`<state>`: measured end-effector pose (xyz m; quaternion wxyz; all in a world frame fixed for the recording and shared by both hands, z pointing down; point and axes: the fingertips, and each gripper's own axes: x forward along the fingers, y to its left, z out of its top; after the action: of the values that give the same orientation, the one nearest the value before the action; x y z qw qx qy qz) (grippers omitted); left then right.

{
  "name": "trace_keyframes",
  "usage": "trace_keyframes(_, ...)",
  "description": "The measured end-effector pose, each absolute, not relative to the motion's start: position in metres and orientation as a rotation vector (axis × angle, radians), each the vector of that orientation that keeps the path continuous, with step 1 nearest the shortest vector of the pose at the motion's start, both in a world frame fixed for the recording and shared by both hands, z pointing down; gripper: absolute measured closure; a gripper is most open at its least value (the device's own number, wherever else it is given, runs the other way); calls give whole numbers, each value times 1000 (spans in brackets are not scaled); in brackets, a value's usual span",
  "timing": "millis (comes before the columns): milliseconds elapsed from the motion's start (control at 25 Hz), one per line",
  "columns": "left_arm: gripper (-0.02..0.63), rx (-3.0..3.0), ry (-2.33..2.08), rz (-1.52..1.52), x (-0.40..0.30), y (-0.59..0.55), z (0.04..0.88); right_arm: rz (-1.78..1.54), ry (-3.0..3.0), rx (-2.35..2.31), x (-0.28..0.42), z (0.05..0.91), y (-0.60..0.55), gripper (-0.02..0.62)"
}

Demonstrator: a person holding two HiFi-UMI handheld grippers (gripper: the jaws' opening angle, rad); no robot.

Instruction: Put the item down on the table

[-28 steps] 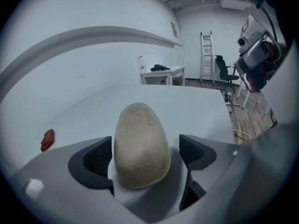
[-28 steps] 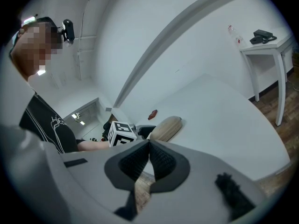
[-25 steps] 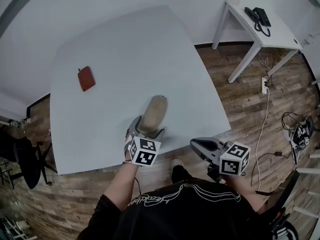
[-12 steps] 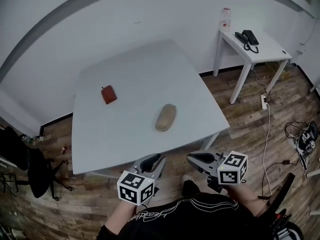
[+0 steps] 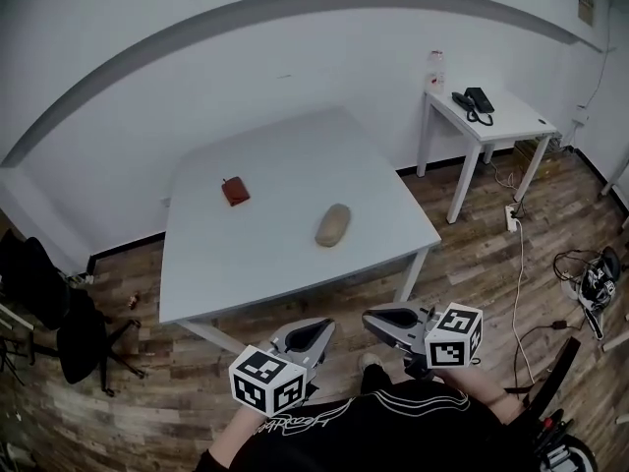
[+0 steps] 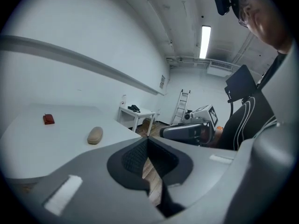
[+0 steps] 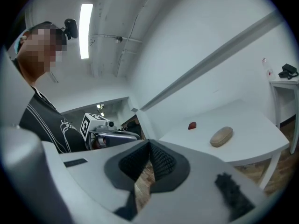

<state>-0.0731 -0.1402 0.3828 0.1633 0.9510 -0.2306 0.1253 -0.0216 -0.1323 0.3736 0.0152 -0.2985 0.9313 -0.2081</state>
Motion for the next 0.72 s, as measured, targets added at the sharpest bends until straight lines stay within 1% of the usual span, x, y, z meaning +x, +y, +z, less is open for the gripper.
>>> trace_keyframes(400, 598, 2702, -652, 278, -75, -115, 374, -593, 2915, -968, -27, 369, -102, 586)
trace_keyframes(720, 598, 2795, -617, 288, -62, -103, 359, -565, 2923, -1001, -20, 363, -91, 586)
